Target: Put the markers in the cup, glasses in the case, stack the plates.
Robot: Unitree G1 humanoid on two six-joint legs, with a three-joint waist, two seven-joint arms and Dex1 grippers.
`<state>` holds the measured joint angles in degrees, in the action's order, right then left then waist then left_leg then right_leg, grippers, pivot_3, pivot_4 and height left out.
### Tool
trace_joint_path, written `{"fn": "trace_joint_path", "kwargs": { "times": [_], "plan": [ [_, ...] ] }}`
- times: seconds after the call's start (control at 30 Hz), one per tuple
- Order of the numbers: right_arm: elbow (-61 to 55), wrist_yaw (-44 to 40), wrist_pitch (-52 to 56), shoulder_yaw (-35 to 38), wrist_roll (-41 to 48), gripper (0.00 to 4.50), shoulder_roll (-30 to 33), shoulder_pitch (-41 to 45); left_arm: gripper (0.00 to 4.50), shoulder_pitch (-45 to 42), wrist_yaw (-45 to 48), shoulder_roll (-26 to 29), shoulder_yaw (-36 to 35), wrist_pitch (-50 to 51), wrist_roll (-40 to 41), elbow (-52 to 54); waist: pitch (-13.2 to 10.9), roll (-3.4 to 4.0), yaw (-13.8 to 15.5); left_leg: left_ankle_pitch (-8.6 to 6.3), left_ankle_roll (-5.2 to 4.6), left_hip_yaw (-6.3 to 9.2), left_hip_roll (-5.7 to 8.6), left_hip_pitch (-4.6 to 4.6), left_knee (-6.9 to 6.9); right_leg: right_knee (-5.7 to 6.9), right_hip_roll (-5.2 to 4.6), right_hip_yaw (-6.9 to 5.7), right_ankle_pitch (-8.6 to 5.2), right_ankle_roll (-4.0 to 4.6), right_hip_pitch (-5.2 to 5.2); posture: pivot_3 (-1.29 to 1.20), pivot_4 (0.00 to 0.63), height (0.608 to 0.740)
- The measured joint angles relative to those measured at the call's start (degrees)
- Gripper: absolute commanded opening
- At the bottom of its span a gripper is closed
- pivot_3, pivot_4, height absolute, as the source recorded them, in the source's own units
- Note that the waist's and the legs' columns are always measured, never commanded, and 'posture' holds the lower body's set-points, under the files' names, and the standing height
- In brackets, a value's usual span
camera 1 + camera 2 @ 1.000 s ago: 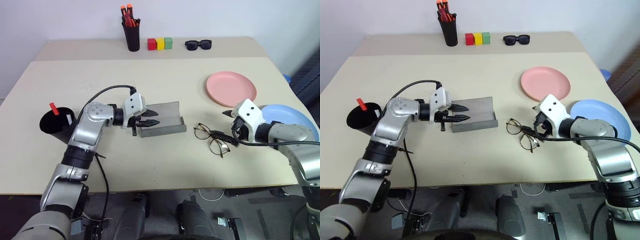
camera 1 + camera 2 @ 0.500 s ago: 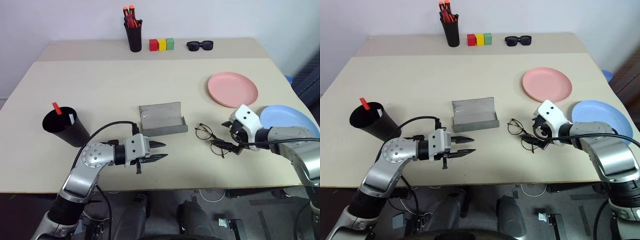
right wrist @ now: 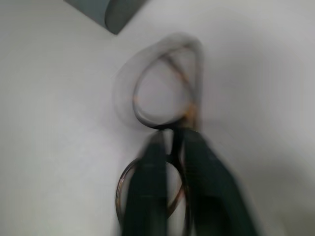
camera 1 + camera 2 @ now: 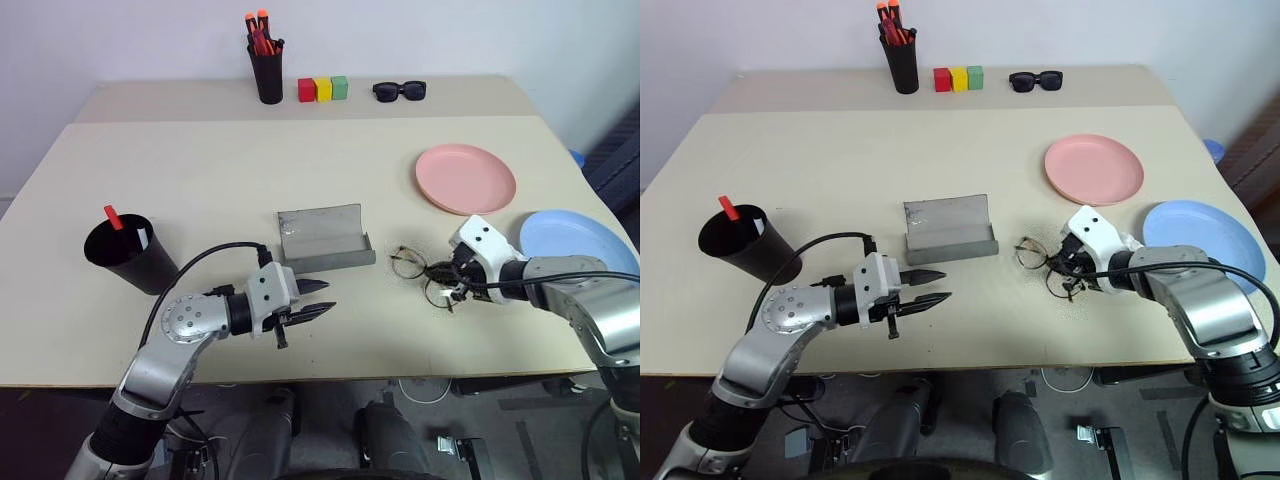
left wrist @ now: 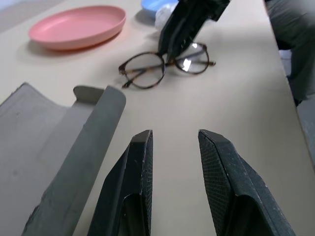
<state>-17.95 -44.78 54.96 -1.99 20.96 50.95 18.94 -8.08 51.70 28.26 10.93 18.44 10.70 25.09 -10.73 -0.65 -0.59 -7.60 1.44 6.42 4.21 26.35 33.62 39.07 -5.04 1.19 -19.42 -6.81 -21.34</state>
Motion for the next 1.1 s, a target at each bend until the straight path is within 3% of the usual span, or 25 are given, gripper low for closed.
{"fn": "trace_joint_path", "kwargs": {
  "times": [0.33,0.57,0.73,0.87,1.1],
  "plan": [
    [0.2,-0.7,-1.0,-1.3,-0.7,0.03,0.7,0.8,1.45,0.6,-3.3,-0.1,-0.9,1.5,2.0,1.3,0.0,0.00,0.0,-0.01,0.00,-0.01,0.00,0.00,-0.01,-0.01,-0.01,0.01,-0.03,0.06,-0.02,0.00,0.150,0.734],
    [-2.6,-4.4,-11.9,-2.4,-2.3,0.03,1.0,9.4,1.45,10.3,-10.0,-2.2,-8.8,3.3,6.2,4.4,0.0,0.16,-0.3,-0.01,0.01,-0.05,-0.05,-0.01,-0.12,-0.03,-0.02,0.06,-0.03,0.05,-0.08,0.00,0.150,0.734],
    [-0.9,-5.2,-17.2,-10.2,-4.8,0.03,-8.6,19.8,1.45,14.6,-14.7,-3.7,-12.8,3.6,8.1,6.2,0.0,0.14,-0.1,-0.01,0.01,-0.02,-0.03,-0.01,-0.11,-0.06,-0.02,0.04,-0.10,0.19,-0.06,0.00,0.150,0.734],
    [7.2,-6.8,-22.9,-18.0,-9.0,0.03,-16.4,25.4,1.45,15.5,-17.1,-3.6,-14.4,3.6,8.5,7.3,0.0,0.13,0.1,-0.01,0.01,0.00,0.05,-0.01,-0.11,-0.13,-0.03,0.01,-0.07,0.15,-0.09,0.00,0.150,0.734],
    [27.1,-10.2,-36.3,-24.0,-17.6,0.03,-21.7,31.6,1.45,19.1,-18.6,-1.3,-14.6,3.6,8.0,10.5,0.0,0.14,-0.1,0.02,0.06,-0.02,0.04,-0.09,-0.32,-0.11,0.06,0.04,-0.02,0.06,-0.10,0.00,0.150,0.734]
  ]
}}
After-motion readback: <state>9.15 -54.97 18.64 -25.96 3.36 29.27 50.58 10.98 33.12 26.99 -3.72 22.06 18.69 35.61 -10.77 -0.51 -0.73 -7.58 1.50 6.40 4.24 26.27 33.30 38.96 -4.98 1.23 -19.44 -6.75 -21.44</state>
